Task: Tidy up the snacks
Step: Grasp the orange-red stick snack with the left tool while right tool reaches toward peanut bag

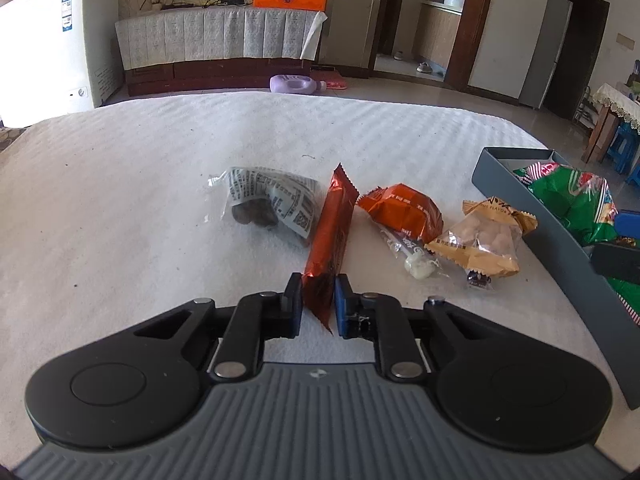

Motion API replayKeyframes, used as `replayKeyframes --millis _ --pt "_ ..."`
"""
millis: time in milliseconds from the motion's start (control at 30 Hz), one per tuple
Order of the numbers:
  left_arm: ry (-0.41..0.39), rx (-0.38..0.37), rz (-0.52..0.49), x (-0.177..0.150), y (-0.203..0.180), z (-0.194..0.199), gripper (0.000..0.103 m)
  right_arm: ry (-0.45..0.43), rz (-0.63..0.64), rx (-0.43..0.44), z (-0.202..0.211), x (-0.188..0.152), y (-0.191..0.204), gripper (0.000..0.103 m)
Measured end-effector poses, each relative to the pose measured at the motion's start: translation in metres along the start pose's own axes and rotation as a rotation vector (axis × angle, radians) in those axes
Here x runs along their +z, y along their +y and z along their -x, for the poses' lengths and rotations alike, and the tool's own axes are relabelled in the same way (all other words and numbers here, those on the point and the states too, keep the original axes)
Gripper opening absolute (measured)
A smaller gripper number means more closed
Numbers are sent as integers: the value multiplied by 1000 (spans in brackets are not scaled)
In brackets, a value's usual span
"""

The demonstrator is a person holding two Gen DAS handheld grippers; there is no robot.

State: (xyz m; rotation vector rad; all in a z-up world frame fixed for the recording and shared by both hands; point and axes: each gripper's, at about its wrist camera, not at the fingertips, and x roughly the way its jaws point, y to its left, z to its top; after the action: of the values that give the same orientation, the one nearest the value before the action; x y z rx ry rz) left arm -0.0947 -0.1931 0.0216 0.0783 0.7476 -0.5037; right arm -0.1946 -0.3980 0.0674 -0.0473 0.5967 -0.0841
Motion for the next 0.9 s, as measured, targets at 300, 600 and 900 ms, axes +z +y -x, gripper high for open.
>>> replayKeyframes --millis 300,600,900 --pt "3 21 -73 -13 23 32 19 48 68 -7 -51 14 35 80" --pt "-39 84 -121 -5 26 25 53 132 2 -13 -87 10 18 79" --pt "-53 117 -187 -3 15 6 75 134 -82 65 -73 13 7 39"
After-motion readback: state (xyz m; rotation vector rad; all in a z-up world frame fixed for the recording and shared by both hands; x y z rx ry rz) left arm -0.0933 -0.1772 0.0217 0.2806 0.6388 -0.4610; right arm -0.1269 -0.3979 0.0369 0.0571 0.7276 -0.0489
